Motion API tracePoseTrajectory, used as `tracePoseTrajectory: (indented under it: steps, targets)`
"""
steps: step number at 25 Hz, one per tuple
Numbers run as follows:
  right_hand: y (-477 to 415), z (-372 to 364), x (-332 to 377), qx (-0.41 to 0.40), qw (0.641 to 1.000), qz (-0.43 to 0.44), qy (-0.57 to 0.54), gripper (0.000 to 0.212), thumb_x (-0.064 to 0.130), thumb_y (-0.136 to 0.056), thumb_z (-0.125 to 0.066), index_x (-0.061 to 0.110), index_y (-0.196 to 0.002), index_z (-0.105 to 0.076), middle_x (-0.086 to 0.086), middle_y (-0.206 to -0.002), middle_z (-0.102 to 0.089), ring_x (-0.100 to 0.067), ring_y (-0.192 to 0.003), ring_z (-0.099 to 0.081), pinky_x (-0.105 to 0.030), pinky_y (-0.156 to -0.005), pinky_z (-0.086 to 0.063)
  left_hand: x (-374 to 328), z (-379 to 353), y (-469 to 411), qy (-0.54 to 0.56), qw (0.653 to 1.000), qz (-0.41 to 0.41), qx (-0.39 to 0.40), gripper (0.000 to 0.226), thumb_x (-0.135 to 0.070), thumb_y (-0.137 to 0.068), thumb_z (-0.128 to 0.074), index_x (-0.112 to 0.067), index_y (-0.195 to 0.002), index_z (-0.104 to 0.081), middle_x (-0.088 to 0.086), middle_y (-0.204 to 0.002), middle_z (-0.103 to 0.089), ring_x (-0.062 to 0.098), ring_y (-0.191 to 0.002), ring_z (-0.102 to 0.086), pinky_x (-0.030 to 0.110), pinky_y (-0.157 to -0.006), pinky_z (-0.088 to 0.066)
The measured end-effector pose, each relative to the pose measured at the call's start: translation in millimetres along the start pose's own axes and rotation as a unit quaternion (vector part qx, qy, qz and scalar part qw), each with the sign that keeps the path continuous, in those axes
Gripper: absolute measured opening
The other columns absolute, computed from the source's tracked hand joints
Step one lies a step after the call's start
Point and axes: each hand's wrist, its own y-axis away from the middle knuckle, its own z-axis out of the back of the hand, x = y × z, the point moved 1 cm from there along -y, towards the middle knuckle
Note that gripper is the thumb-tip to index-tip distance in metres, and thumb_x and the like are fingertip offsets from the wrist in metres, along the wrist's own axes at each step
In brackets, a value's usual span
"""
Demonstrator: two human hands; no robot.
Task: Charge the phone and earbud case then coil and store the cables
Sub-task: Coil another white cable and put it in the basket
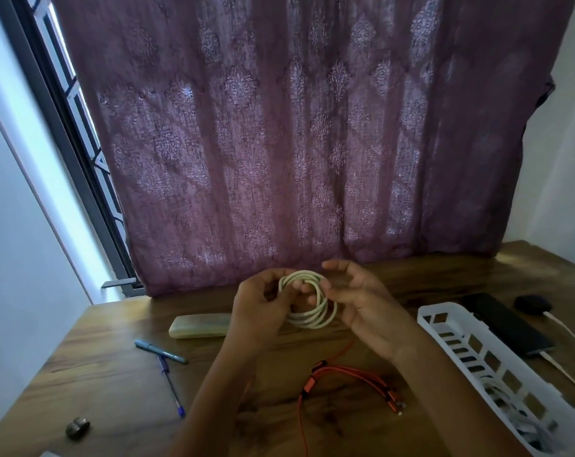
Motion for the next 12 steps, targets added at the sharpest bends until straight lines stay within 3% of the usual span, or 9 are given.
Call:
tracePoseTrajectory:
  steps: [3,5,8,9,11,12]
  targets:
    - [-2.9,5.4,-3.3,-0.078,0.968,0.119,0.207,0.023,-0.002,-0.082,-0.064,0.012,-0.095,-0.051,-0.005,-0.083,-0.064,-0.019,-0.079,-0.062,-0.035,-0.073,-0.051,-1.6,-7.6,4.2,0.156,0.985,0.075,-0.022,0.010,-0.002,-0.083,-0.061,-0.005,-0.089,-0.067,0.015,-0.082,-0.072,0.025,-0.076,-0.068,0.041,-0.076,-0.056]
    - [-2.6,7.3,-4.7,-0.109,0.912,0.213,0.334,0.018,0.006,-0.080,-0.069,0.012,-0.082,-0.052,-0.008,-0.081,-0.062,-0.020,-0.076,-0.063,-0.034,-0.069,-0.052,0.6,-10.8,4.8,0.195,0.975,0.107,-0.029,0.011,-0.002,-0.083,-0.061,-0.002,-0.092,-0.067,0.017,-0.083,-0.072,0.028,-0.079,-0.067,0.050,-0.084,-0.053]
    - [-0.7,8.2,-11.5,-0.158,0.821,0.313,0.451,0.025,0.010,-0.076,-0.074,0.022,-0.068,-0.053,0.003,-0.076,-0.057,-0.008,-0.069,-0.059,-0.022,-0.062,-0.050,1.1,-13.2,4.8,0.216,0.966,0.138,-0.028,0.014,-0.002,-0.085,-0.058,0.001,-0.096,-0.065,0.018,-0.085,-0.071,0.027,-0.080,-0.067,0.052,-0.088,-0.051]
    - [0.6,6.1,-13.1,-0.164,0.810,0.328,0.458,0.021,0.012,-0.076,-0.074,0.023,-0.070,-0.057,0.005,-0.078,-0.056,-0.006,-0.070,-0.059,-0.017,-0.062,-0.048,0.5,-13.7,5.0,0.227,0.963,0.141,-0.032,0.013,-0.001,-0.085,-0.057,0.001,-0.095,-0.065,0.016,-0.082,-0.071,0.025,-0.077,-0.067,0.051,-0.089,-0.051]
    - [2.2,3.2,-15.8,-0.154,0.827,0.327,0.430,0.002,0.019,-0.079,-0.068,0.018,-0.078,-0.067,0.003,-0.081,-0.056,-0.005,-0.070,-0.059,-0.012,-0.060,-0.045,-0.1,-14.7,4.9,0.249,0.958,0.138,-0.047,0.013,0.000,-0.085,-0.056,0.002,-0.094,-0.065,0.015,-0.080,-0.071,0.023,-0.074,-0.067,0.049,-0.089,-0.050]
    - [3.9,1.5,-15.7,-0.149,0.844,0.313,0.409,0.010,0.023,-0.080,-0.063,0.016,-0.082,-0.070,0.001,-0.081,-0.056,-0.006,-0.069,-0.058,-0.011,-0.058,-0.043,0.4,-14.7,4.7,0.252,0.957,0.132,-0.056,0.014,-0.001,-0.085,-0.057,0.004,-0.096,-0.065,0.018,-0.084,-0.070,0.024,-0.077,-0.066,0.050,-0.090,-0.049]
